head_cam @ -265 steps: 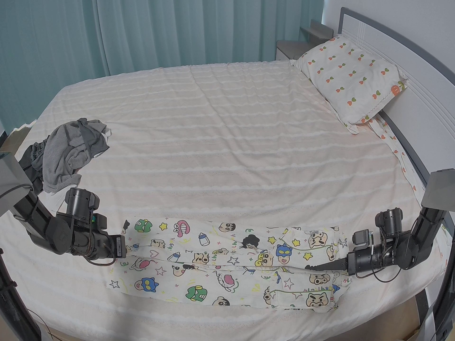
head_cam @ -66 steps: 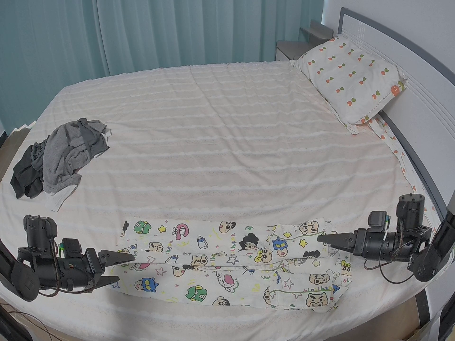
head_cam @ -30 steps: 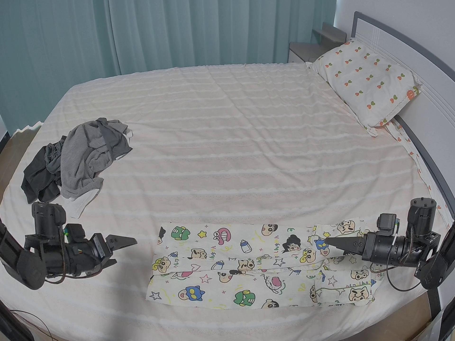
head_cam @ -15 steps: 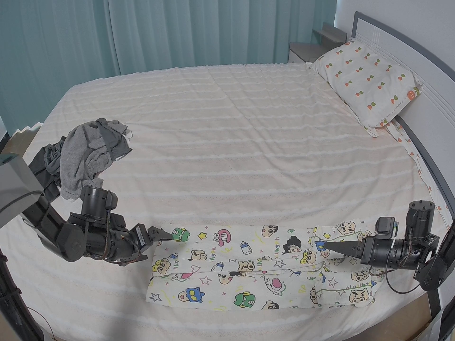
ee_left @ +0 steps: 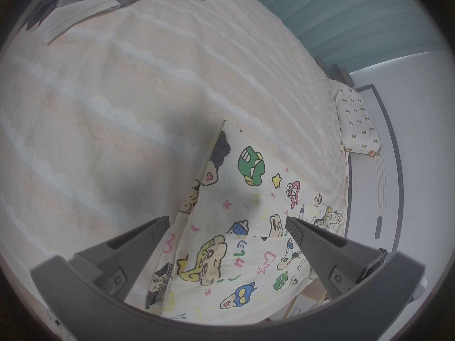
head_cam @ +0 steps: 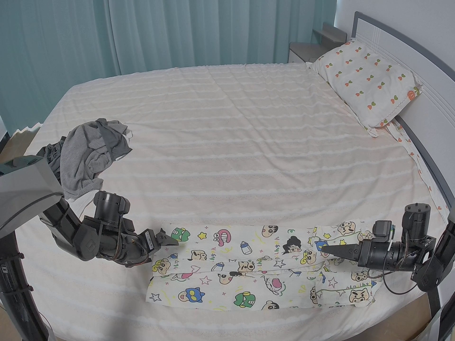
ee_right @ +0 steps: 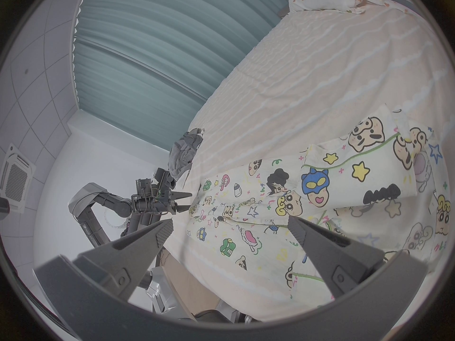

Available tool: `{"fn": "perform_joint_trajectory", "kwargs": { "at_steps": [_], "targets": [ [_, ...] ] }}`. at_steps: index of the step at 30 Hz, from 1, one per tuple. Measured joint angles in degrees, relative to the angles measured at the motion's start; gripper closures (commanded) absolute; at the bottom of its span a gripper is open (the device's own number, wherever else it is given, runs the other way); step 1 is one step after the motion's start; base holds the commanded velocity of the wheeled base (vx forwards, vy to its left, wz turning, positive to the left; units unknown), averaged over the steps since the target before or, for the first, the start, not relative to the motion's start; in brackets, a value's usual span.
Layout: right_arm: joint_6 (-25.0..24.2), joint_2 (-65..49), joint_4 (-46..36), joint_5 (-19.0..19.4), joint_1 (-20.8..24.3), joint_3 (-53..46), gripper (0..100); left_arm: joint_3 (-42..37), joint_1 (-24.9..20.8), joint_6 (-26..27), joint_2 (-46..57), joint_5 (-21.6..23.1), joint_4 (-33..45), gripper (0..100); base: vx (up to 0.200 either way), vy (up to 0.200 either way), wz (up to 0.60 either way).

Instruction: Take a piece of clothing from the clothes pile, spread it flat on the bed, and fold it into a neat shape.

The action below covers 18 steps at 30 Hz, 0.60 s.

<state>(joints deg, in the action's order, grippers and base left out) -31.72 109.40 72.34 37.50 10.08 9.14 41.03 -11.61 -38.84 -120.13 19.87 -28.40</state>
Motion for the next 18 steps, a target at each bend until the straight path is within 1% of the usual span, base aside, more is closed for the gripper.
{"fn": "perform_joint_trajectory", "kwargs": {
  "at_steps": [3,8,9,12,13,18],
  "targets": [
    [0.00,0.17,0.00,0.00,0.00,-0.02,0,0.50,-0.07,-0.43,-0.38,0.00,0.02,0,0.000,0.000,0.00],
    [0.06,0.33,-0.02,0.00,0.02,0.00,0,1.55,-0.71,-2.95,-0.79,0.13,-0.15,0,0.000,0.000,0.00],
    [0.05,0.39,-0.02,0.02,0.00,-0.02,0,2.10,-1.04,-4.27,-0.96,0.11,-0.15,0,0.000,0.000,0.00],
    [0.06,0.46,-0.02,0.02,0.02,-0.05,0,2.66,-1.51,-4.78,-1.12,-0.06,-0.17,0,0.000,0.000,0.00],
    [0.06,0.48,-0.02,0.00,0.02,-0.09,0,2.77,-1.60,-4.82,-1.15,-0.15,-0.15,100,0.000,0.000,0.00],
    [0.06,0.52,-0.02,0.09,0.09,-0.09,0,2.68,-1.65,-4.78,-1.18,-0.37,-0.17,100,0.000,0.000,0.00]
  ]
}}
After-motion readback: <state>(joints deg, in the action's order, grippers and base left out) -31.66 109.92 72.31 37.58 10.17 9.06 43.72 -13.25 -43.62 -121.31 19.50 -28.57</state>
